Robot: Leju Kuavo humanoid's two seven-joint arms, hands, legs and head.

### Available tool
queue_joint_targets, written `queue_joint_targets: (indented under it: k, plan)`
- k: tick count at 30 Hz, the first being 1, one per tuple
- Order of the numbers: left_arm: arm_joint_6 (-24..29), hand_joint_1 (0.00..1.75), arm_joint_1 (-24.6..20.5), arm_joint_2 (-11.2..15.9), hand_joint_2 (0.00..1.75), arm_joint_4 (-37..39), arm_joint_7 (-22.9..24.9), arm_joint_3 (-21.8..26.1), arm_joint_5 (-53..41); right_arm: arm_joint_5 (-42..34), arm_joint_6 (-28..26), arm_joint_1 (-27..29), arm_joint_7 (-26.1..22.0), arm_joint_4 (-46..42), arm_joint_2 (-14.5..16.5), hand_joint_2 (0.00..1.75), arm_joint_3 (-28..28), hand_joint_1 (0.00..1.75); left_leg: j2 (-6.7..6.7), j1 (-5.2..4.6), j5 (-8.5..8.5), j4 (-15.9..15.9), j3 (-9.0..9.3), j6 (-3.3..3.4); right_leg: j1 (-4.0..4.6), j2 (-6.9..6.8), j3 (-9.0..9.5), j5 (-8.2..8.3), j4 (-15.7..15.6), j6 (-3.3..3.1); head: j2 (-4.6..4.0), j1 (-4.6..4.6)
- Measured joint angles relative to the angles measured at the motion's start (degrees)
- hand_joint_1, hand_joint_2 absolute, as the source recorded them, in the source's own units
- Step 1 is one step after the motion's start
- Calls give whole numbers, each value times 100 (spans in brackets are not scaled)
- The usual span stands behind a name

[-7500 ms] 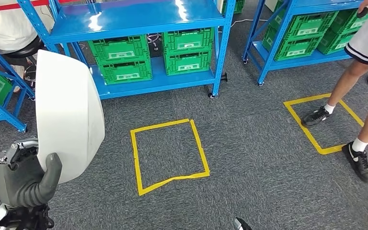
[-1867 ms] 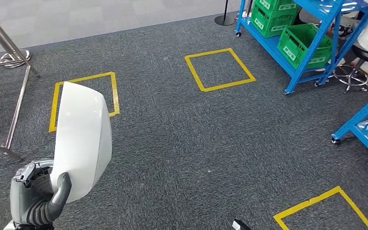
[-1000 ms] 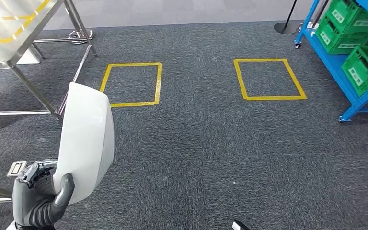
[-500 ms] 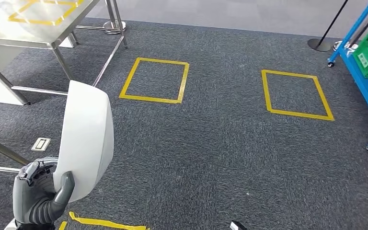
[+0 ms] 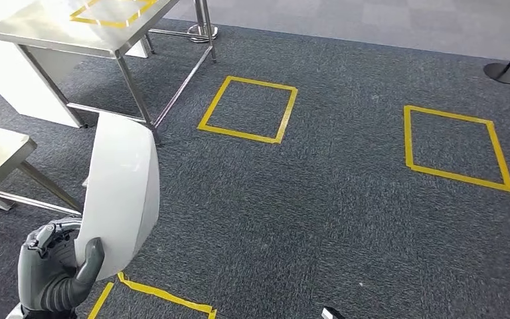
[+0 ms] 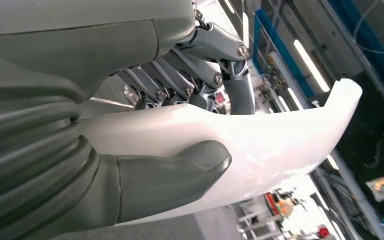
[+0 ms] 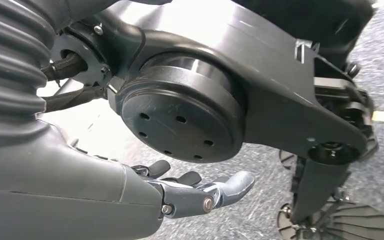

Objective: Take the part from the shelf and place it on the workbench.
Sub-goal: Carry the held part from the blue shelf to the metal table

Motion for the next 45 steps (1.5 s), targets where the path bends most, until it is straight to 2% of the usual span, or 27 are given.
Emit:
queue_joint_targets:
  k: [1,3,5,6,8,9,11,13,15,16,17,18,20,22,24,26,28,30,31,33,36,37,39,40,42,43,45]
  plan:
    - [0,175,5,7,175,-1,0,1,-8,-5,-4,2,0,0,0,175,-2,0,16,0,68,-21,24,-3,1,-69,4,-7,2,1,0,0]
    - [0,175,9,28,175,-12,-15,3,-16,-8,-15,-2,-1,0,-1,175,-3,0,158,-4,417,-649,374,20,6,-191,31,-29,9,25,0,-2]
    - [2,175,9,44,175,-29,-47,7,-13,-13,-18,-4,-1,0,-3,175,-3,0,399,-44,640,-1306,720,101,37,-295,63,-64,23,79,0,3]
    - [3,175,12,48,175,-36,-71,11,-6,-15,-11,-5,-1,0,-4,175,-3,0,463,-63,665,-1449,785,148,53,-342,74,-75,26,109,0,7]
    - [2,175,21,61,175,-41,-121,24,12,-26,8,-12,0,0,-7,175,-3,0,368,-80,672,-1488,772,236,63,-447,97,-79,11,174,0,14]
    - [-4,175,21,67,175,-39,-136,29,21,-37,11,-16,1,0,-10,175,-3,0,308,-71,689,-1505,768,274,52,-432,104,-96,19,213,0,15]
    - [-25,175,-8,72,175,-26,-142,33,37,-61,19,-17,-3,0,-15,175,-6,0,185,-40,732,-1549,775,350,26,-181,10,-267,252,283,0,29]
    - [-41,175,-35,66,175,5,-142,33,49,-60,32,-4,-4,0,-20,175,-7,0,63,-27,755,-1559,762,391,13,121,-306,-601,898,319,0,46]
    - [-31,175,-15,62,175,31,-153,33,57,-23,42,16,5,0,-25,175,-7,0,-80,-29,760,-1547,746,402,12,194,-629,-779,1502,329,0,51]
    - [-19,175,6,62,175,36,-160,33,62,2,44,22,10,0,-28,175,-7,0,-154,-29,760,-1536,742,401,11,203,-671,-711,1542,327,0,51]
    - [-3,175,29,62,175,34,-163,33,64,27,46,23,15,0,-32,175,-7,0,-230,-28,759,-1525,741,396,7,217,-608,-542,1364,317,0,52]
    - [15,175,54,61,175,22,-164,33,61,46,51,20,19,0,-37,175,-7,0,-300,-26,758,-1514,742,387,0,267,-451,-316,1000,301,0,52]
    - [59,175,106,59,175,-34,-162,37,31,93,84,14,15,0,-49,175,-5,0,-426,-34,753,-1491,726,337,-10,471,-144,-40,296,266,0,49]
    - [102,175,175,57,175,-124,-154,51,-21,143,120,3,15,0,-56,175,2,0,-527,-32,765,-1493,695,257,6,563,-42,-18,51,234,0,47]
    - [125,175,261,58,175,-224,-120,77,-83,166,132,-18,37,0,-59,175,8,0,-579,-16,786,-1515,662,174,9,453,-23,15,11,171,0,48]
    - [136,175,309,62,175,-300,-88,97,-125,169,140,-36,50,0,-63,175,9,0,-374,-18,662,-1343,567,115,-11,334,9,49,-37,91,0,26]
    - [148,175,312,66,175,-334,-79,102,-138,174,145,-36,39,0,-66,175,9,0,-93,-19,323,-749,299,74,-6,201,23,52,-51,44,0,3]
    - [156,175,322,73,175,-341,-75,109,-145,183,139,-30,36,0,-66,175,10,0,-7,-8,66,-96,-2,39,4,53,22,42,-48,28,0,1]
    - [159,175,327,79,175,-341,-75,115,-148,186,137,-31,36,0,-66,175,11,0,11,-4,78,7,-41,30,6,-20,24,36,-46,29,0,-1]
    - [161,175,331,87,175,-345,-74,126,-150,188,137,-39,36,0,-66,175,13,0,82,1,367,-432,212,31,4,-151,42,20,-40,49,0,0]
    - [163,175,322,89,175,-368,-76,127,-152,188,138,-57,27,0,-69,175,13,0,334,-30,672,-1388,723,132,34,-299,74,-29,-13,133,0,5]
    - [164,175,320,89,175,-375,-76,127,-153,188,139,-65,22,0,-70,175,13,0,351,-46,672,-1476,760,184,50,-339,81,-38,-9,167,0,9]
    - [168,175,321,90,175,-382,-75,128,-162,184,142,-86,19,-1,-70,175,13,0,237,-58,692,-1476,740,274,54,-409,101,-42,-18,237,0,10]
    - [171,175,317,90,175,-385,-77,127,-168,175,143,-96,20,-1,-69,175,13,0,187,-52,707,-1488,738,311,43,-364,98,-73,9,275,0,13]
    - [174,175,283,86,175,-386,-77,127,-178,146,140,-104,12,-2,-68,175,14,0,90,-26,741,-1514,739,380,20,-108,-40,-298,338,335,0,28]
    - [174,175,258,83,175,-378,-75,127,-179,132,136,-99,5,-2,-68,175,15,0,36,-20,750,-1517,729,401,15,46,-203,-483,683,350,0,37]
    - [173,175,220,80,175,-345,-64,127,-172,120,129,-80,-3,-2,-69,175,15,0,-84,-24,763,-1513,704,425,18,183,-580,-786,1432,353,0,45]
